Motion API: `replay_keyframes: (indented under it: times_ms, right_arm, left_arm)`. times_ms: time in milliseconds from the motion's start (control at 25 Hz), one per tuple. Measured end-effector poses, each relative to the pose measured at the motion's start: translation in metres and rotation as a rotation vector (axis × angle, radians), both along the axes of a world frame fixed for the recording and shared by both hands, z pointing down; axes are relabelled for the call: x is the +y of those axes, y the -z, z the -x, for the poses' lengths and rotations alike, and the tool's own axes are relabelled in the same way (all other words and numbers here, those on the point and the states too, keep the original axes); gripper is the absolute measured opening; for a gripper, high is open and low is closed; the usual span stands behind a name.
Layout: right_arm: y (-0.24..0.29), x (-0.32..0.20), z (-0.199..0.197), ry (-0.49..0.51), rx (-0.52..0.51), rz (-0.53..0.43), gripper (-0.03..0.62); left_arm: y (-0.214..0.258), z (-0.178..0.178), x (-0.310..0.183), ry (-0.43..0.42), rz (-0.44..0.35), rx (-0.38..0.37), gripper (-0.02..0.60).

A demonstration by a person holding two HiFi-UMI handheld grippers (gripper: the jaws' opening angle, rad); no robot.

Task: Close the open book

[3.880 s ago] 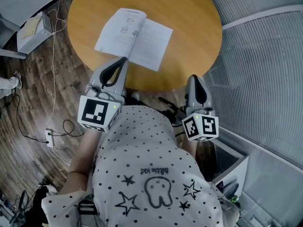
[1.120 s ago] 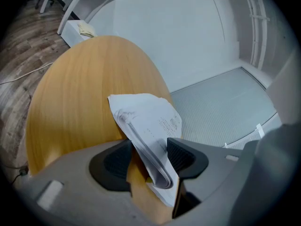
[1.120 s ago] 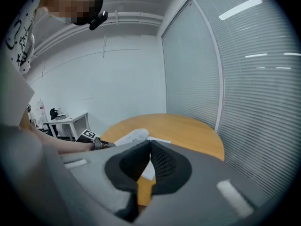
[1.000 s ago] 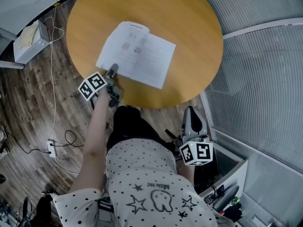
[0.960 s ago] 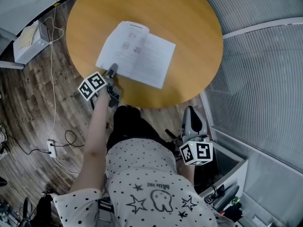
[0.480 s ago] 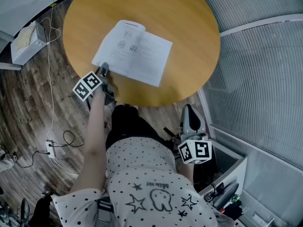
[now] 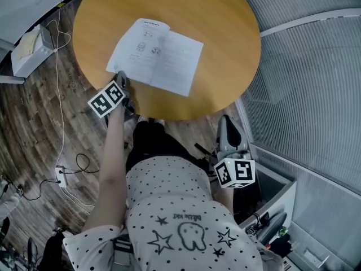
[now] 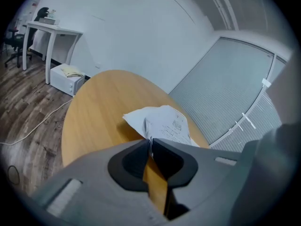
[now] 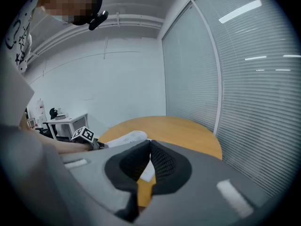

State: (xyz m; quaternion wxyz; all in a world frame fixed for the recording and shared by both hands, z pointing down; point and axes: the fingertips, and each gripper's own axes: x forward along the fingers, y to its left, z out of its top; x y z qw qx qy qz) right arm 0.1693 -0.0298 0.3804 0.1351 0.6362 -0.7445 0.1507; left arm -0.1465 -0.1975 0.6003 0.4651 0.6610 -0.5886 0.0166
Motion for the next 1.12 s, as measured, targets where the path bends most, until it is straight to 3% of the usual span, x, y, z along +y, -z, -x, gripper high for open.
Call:
replay_keyframes:
  times_ms: [280, 640, 1120]
  right_arm:
    - [0.009, -0.001, -0.013, -0.019, 0.006, -0.031, 0.005]
    - [0.017, 0.004, -0.024, -0.068, 0.009, -0.062, 0.005]
    - [0.027, 0.001, -0.030, -0.078, 0.007, -0.104, 0.005]
  left_arm:
    - [0.021, -0.008, 0.002, -0.022, -0.060, -0.018, 0.031]
    - [0.048, -0.008, 0.000, -0.077, -0.141, -0.129, 0.029]
    - [0.071, -0.028, 0.004, -0.162, -0.214, -0.204, 0.026]
